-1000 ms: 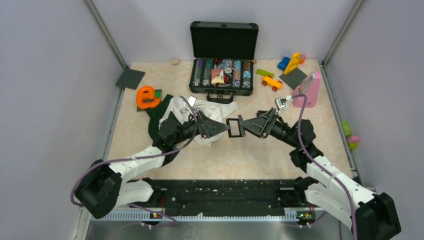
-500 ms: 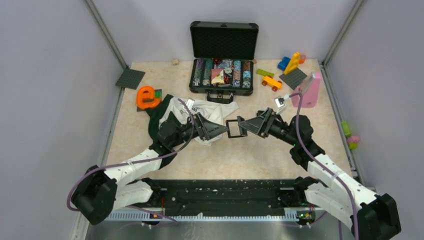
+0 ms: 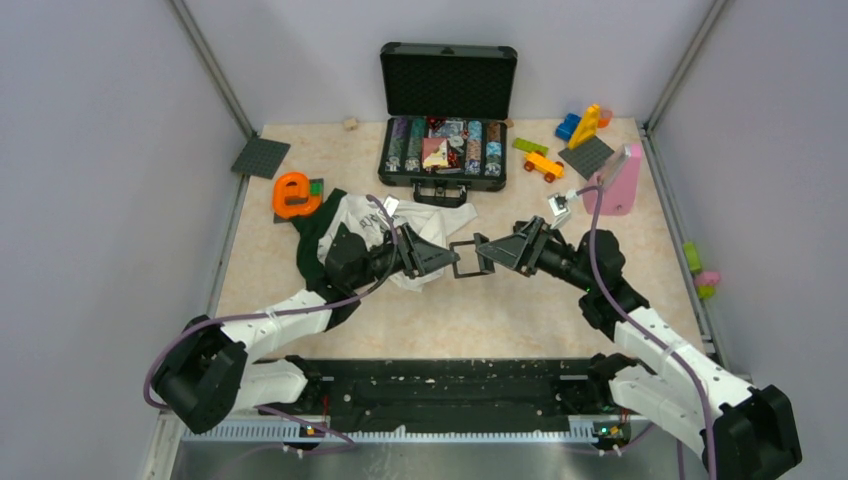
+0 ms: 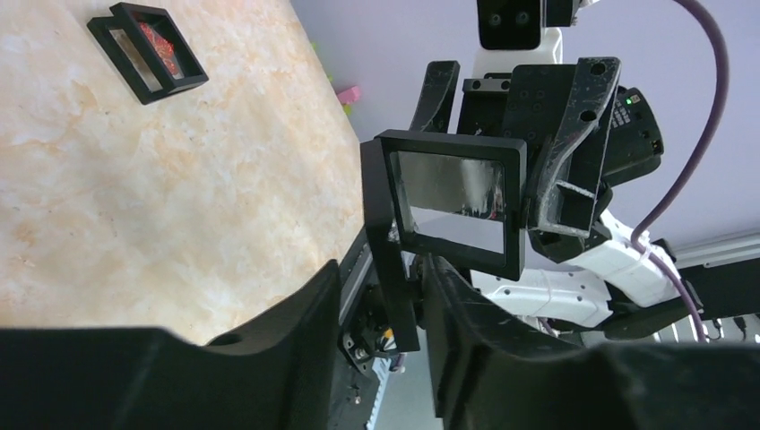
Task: Remove the brooch from the garment
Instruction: Open the brooch box.
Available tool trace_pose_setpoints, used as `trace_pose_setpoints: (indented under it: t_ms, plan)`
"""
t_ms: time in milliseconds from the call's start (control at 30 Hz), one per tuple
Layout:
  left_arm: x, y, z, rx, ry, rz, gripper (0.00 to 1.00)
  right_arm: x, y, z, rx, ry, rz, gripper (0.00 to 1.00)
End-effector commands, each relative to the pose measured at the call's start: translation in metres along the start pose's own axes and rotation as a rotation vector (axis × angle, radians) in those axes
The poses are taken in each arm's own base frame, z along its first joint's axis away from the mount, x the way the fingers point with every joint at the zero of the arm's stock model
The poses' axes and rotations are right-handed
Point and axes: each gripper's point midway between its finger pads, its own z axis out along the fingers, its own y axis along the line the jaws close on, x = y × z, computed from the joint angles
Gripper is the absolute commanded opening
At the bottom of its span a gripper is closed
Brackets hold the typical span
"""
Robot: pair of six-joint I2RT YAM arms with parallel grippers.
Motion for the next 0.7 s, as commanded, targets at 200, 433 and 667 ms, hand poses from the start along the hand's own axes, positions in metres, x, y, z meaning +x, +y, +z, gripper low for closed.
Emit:
trace_pose_setpoints:
  t_ms: [200,433,667]
  plan:
    - [-0.015,-0.009,0.001,0.011,-0.038,0.061,0.24,-0.002,0.002,0.000,0.007,-0.003,-0.068,0.80]
    - [-0.013,-0.003,-0.002,-0.038,-0.022,0.080,0.21,0.001,-0.022,-0.001,0.111,0.008,-0.117,0.89]
    - [-0.014,0.017,-0.003,-0.164,0.001,0.138,0.20,0.013,-0.040,0.006,0.270,0.101,-0.225,0.91]
